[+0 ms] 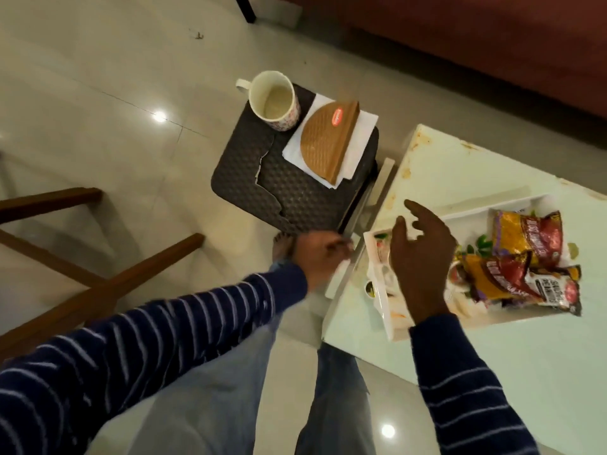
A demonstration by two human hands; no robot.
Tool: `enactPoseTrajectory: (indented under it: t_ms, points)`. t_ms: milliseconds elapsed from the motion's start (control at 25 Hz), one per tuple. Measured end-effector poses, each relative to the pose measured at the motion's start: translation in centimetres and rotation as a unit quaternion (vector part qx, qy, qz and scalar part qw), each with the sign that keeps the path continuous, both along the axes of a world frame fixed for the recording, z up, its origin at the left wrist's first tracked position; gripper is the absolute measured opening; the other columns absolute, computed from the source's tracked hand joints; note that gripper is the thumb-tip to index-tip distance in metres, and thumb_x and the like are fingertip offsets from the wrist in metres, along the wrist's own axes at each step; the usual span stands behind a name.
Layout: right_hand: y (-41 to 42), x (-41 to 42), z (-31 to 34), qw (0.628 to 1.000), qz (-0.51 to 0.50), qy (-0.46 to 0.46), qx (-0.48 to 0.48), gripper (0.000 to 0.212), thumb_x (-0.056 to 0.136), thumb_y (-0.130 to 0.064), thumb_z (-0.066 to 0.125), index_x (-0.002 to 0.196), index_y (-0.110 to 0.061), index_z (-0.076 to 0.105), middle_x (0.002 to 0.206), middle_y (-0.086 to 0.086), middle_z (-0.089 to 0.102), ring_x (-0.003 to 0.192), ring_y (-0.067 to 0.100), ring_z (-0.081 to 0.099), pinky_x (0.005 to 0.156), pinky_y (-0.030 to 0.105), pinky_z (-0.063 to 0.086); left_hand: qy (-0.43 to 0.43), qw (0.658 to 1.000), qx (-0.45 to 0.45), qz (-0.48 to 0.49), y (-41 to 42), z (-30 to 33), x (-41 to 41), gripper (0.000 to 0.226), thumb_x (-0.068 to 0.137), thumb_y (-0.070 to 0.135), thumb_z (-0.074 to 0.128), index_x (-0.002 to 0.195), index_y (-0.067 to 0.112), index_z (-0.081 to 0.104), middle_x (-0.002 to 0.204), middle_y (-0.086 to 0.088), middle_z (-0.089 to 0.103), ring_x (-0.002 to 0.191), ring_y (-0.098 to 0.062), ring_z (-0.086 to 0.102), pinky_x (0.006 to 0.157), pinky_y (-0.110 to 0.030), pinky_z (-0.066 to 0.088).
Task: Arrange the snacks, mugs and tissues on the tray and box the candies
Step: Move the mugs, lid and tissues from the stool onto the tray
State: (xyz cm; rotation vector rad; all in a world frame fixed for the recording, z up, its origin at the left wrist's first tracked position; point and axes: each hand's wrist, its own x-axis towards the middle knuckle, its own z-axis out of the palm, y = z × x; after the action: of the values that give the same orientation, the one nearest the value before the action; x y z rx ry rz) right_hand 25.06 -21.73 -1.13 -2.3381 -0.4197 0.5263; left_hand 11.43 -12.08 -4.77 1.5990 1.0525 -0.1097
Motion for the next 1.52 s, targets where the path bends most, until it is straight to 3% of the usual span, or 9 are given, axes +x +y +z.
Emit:
enactPoseTrajectory:
  t_ms: [200,280,360,520,640,800,1080,1320,1520]
  points:
    - [10.7,-1.4,1.0,0.995,0.035,0.066,0.06,0.035,0.094,-0.019,0.063,0.129,-0.014,0.066,0.111,-0.005,0.07,0.087,0.002,0.066,0.081,0.022,0.056,-0.046,0.964,0.244,0.091,15.1,2.6,-1.4,0.016,0.091,0.024,0.066,0.1,0.015,0.075,0.08,0.002,0.073,0.071,-0.01,0.071,0.07,-0.025,0.058]
    - [14.6,-1.7,1.1,0.994,0.051,0.089,0.049,0.037,0.095,-0.022,0.062,0.13,-0.014,0.065,0.124,0.001,0.069,0.1,0.007,0.067,0.089,0.024,0.056,-0.055,0.938,0.321,0.118,20.6,2.5,-1.4,0.017,0.091,0.024,0.065,0.1,0.015,0.075,0.087,0.003,0.073,0.076,-0.009,0.068,0.072,-0.026,0.057]
    - [18.1,-2.1,1.1,0.991,0.056,0.113,0.044,0.037,0.096,-0.027,0.061,0.131,-0.014,0.064,0.129,0.002,0.067,0.109,0.012,0.064,0.096,0.025,0.054,-0.065,0.933,0.331,0.125,24.8,2.0,-1.3,0.022,0.091,0.022,0.064,0.109,0.013,0.072,0.1,0.005,0.07,0.082,-0.006,0.065,0.073,-0.024,0.057]
    - [23.4,-2.2,0.7,0.983,0.05,0.172,0.051,0.039,0.098,-0.028,0.061,0.133,-0.012,0.062,0.088,-0.009,0.067,0.087,0.016,0.072,0.086,0.036,0.061,-0.024,0.96,0.278,-0.008,29.0,-0.1,-1.1,0.052,0.095,0.015,0.059,0.145,0.012,0.043,0.149,-0.008,0.043,0.128,-0.02,0.05,0.101,-0.028,0.047]
    - [25.3,-2.2,-0.3,0.987,0.052,0.152,0.011,0.037,0.099,-0.028,0.059,0.132,-0.012,0.063,0.094,0.003,0.074,0.074,0.011,0.072,0.08,0.03,0.062,-0.017,0.957,0.263,-0.122,29.5,-1.4,-0.4,0.056,0.098,0.011,0.051,0.15,0.009,0.03,0.157,-0.016,0.028,0.145,-0.027,0.029,0.117,-0.038,0.03]
    - [26.0,-2.4,-1.6,0.992,0.03,0.12,-0.022,0.037,0.097,-0.025,0.064,0.131,-0.011,0.065,0.108,0.007,0.076,0.067,0.003,0.069,0.082,0.027,0.061,-0.041,0.958,0.258,-0.12,29.7,-2.4,-0.3,0.05,0.098,0.009,0.05,0.147,0.007,0.038,0.15,-0.014,0.042,0.139,-0.026,0.04,0.115,-0.03,0.033]
    - [25.8,-1.4,-3.0,0.994,0.007,0.106,-0.006,0.028,0.093,-0.017,0.067,0.12,-0.012,0.072,0.102,0.004,0.077,0.079,0.014,0.072,0.085,0.036,0.061,-0.017,0.947,0.306,-0.098,29.9,-2.7,-0.6,0.026,0.097,0.015,0.056,0.12,0.008,0.064,0.1,-0.009,0.072,0.086,-0.02,0.066,0.077,-0.01,0.04]
    - [20.2,-0.5,-0.6,0.994,0.108,0.023,0.0,0.022,0.094,-0.015,0.06,0.109,-0.012,0.076,0.103,0.002,0.077,0.074,-0.001,0.058,0.067,-0.008,0.036,-0.031,0.944,0.307,-0.115,21.6,0.4,-4.0,0.023,0.095,0.02,0.062,0.113,0.009,0.07,0.081,-0.008,0.072,0.066,-0.014,0.062,0.064,-0.02,0.047]
    - [11.7,-1.2,3.0,0.981,0.189,-0.022,-0.036,0.026,0.097,-0.023,0.058,0.117,-0.019,0.073,0.11,0.0,0.074,0.096,0.014,0.067,0.082,0.018,0.042,-0.057,0.981,0.179,-0.049,8.1,4.6,-6.1,0.012,0.088,0.022,0.071,0.096,0.014,0.075,0.075,0.006,0.071,0.071,0.013,0.059,0.062,-0.001,0.041]
